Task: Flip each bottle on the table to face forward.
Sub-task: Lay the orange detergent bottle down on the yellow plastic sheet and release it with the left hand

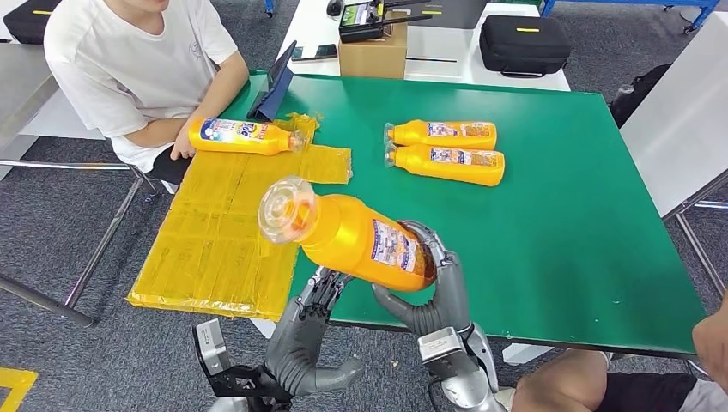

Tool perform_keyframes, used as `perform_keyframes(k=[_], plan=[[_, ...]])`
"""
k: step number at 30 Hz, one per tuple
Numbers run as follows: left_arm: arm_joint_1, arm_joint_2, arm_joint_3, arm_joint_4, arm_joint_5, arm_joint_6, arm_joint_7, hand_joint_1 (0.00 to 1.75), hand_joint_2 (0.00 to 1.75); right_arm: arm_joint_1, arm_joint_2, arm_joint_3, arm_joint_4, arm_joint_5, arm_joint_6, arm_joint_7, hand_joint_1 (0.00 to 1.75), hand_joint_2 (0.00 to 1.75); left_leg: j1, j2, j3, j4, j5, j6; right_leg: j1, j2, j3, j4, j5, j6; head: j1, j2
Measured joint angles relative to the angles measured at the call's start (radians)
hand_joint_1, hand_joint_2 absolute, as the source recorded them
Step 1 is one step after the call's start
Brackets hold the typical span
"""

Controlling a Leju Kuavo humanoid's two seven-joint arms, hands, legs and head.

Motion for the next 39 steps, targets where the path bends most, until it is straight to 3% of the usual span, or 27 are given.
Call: perform_keyframes(k=[13,19,26,31,39], plan=[[-0.012,-0.001,0.002,0.01,0.015,-0.042,0.001,0.0,1.75,-0.027,-0.004,0.046,0.035,0.039,0.044,0.016,1.75,1.75,0.0,0.001,0.0,0.0,0.0,0.0,0.0,0.0,-0.001,0.0,0.0,0.0,0.0,0.0],[-0.015,-0.012,0.046,0.01,0.034,-0.115,-0.001,0.0,1.75,-0.121,-0.006,0.11,0.14,0.085,0.06,0.027,1.75,1.75,0.0,0.001,0.0,0.0,0.001,0.0,0.0,0.0,-0.002,0.0,0.0,0.0,0.0,0.0],[-0.023,-0.04,0.068,0.009,-0.066,0.03,-0.023,0.0,1.75,-0.125,-0.006,0.132,0.153,0.099,0.058,0.06,1.75,1.75,0.0,0.001,-0.001,0.0,0.0,0.0,0.0,0.0,-0.002,0.0,0.0,0.0,0.0,0.0],[-0.048,-0.065,0.081,-0.021,-0.179,0.189,-0.068,0.0,1.75,-0.083,-0.006,0.158,0.153,0.109,0.065,0.071,1.75,1.75,0.0,0.001,-0.001,0.0,0.0,0.0,0.0,0.0,-0.002,0.0,0.0,0.0,0.0,0.0],[-0.075,-0.085,0.087,-0.04,-0.208,0.305,-0.095,0.0,1.75,-0.063,-0.009,0.192,0.148,0.1,0.071,0.07,1.75,1.75,0.0,0.001,-0.002,0.0,0.001,0.0,0.0,0.0,-0.002,0.0,0.0,0.0,0.0,0.0]])
